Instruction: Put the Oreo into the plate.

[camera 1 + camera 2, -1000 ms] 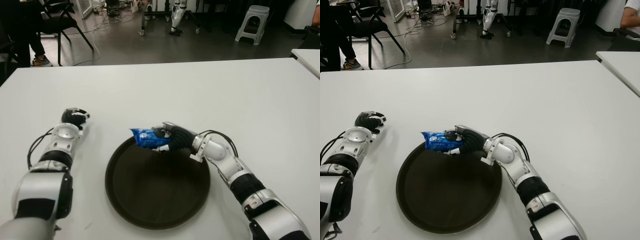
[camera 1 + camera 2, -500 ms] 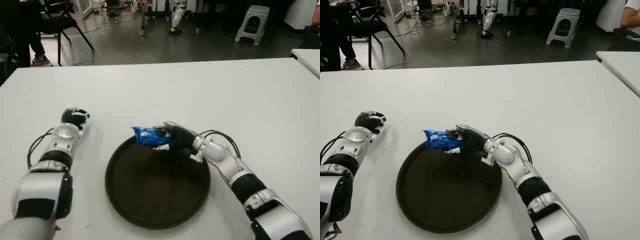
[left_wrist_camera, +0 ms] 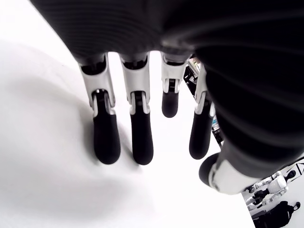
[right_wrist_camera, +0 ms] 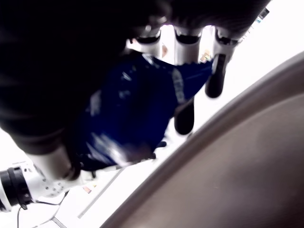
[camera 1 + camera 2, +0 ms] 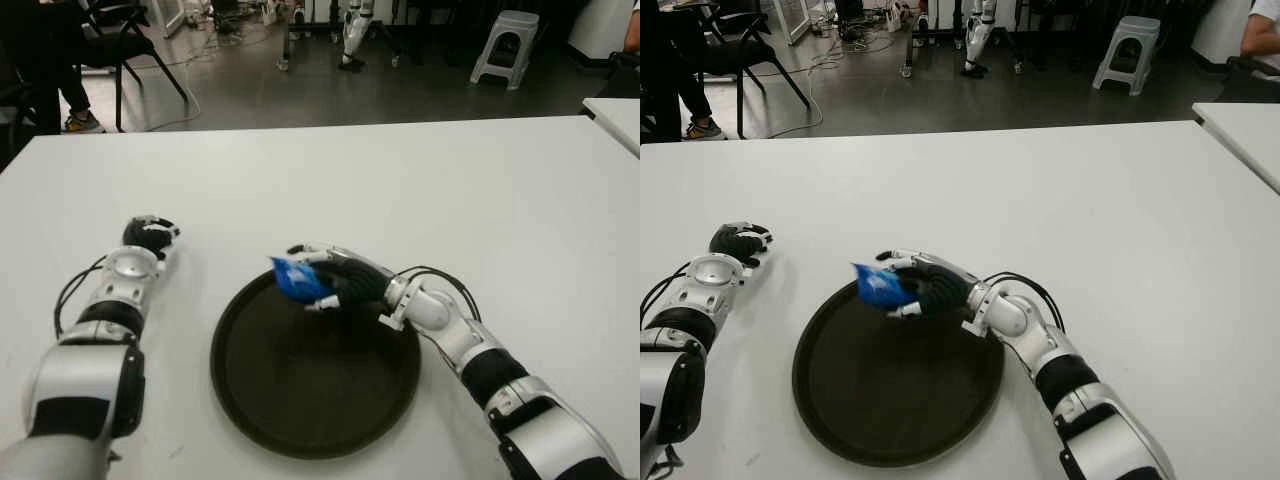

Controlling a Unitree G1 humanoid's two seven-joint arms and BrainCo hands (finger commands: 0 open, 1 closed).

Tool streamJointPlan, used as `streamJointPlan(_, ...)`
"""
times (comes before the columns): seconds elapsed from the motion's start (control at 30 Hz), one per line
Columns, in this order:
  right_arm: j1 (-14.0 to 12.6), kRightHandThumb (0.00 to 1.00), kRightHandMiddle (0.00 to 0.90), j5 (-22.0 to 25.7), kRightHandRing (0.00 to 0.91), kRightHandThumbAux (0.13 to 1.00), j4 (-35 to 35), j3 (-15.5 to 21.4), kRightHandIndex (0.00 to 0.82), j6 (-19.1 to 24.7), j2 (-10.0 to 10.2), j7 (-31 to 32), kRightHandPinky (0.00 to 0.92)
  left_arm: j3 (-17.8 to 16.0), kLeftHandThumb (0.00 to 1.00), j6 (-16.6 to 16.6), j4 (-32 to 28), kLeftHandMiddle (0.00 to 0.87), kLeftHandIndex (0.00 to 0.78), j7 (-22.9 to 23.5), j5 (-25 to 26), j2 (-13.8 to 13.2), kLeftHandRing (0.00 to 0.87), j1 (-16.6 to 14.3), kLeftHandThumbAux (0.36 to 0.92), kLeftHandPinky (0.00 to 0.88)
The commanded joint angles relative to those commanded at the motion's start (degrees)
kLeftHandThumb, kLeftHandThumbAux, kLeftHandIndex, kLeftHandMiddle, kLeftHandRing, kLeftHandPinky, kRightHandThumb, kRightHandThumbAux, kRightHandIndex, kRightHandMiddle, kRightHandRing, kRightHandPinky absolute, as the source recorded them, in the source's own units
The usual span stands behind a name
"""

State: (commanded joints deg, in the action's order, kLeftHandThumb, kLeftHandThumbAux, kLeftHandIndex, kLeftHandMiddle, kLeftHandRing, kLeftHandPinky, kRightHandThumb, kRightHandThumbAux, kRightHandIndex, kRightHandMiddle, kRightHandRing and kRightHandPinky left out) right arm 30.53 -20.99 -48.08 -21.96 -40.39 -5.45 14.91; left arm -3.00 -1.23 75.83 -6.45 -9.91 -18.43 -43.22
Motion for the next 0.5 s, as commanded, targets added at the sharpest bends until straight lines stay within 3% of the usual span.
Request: streamJointPlan(0.5,0.5,0.202,0.081,-3.2,0.079,0.693,0.0,-1.0,0.000,3.1,-0.5,-2.7,0.070,0.1,0.672,1.1,0.1,0.112,0.397,-0.3,0.0,0.1,0.145,-0.3,0.727,0.189)
